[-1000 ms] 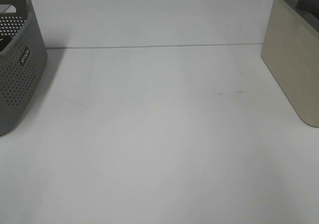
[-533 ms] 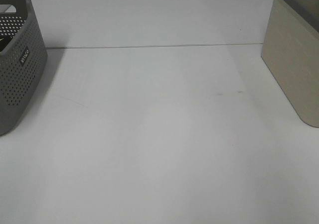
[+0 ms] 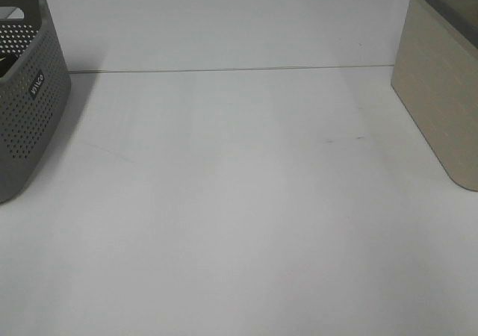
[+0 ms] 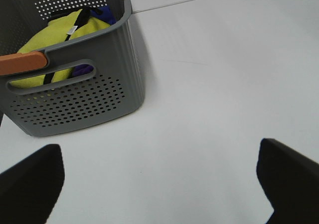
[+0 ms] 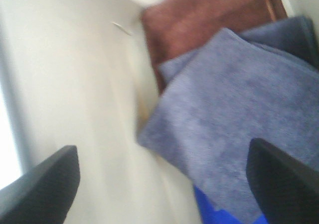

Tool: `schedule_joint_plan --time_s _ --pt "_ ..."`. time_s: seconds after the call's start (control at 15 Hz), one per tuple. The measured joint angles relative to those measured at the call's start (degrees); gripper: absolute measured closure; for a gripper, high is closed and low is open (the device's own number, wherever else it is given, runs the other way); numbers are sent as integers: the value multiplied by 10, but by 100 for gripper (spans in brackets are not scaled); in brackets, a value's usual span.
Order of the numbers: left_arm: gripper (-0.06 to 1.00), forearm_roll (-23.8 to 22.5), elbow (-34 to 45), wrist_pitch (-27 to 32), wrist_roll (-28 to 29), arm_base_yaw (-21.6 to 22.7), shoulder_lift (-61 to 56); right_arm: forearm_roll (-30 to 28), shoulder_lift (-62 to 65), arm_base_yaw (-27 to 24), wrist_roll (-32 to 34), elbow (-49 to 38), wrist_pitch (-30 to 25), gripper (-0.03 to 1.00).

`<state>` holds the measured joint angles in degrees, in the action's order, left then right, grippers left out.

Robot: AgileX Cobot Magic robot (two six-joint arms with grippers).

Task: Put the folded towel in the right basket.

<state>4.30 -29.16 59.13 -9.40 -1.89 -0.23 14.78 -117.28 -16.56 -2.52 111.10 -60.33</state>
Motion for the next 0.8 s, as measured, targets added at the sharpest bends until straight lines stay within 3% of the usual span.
schedule_joint_plan --time_s 0.2,0.27,0.4,0.53,0.8 --pt "-4 0 0 0 0 0 0 112 66 10 -69 0 -23 13" --pt "-4 0 0 0 0 0 0 116 75 25 -76 0 -30 13" --pt "-4 0 0 0 0 0 0 103 88 56 -79 0 -48 13" --pt "-4 0 0 0 0 0 0 46 101 107 -70 0 -86 13" --pt "-4 0 0 0 0 0 0 -49 127 149 -16 -12 -93 13"
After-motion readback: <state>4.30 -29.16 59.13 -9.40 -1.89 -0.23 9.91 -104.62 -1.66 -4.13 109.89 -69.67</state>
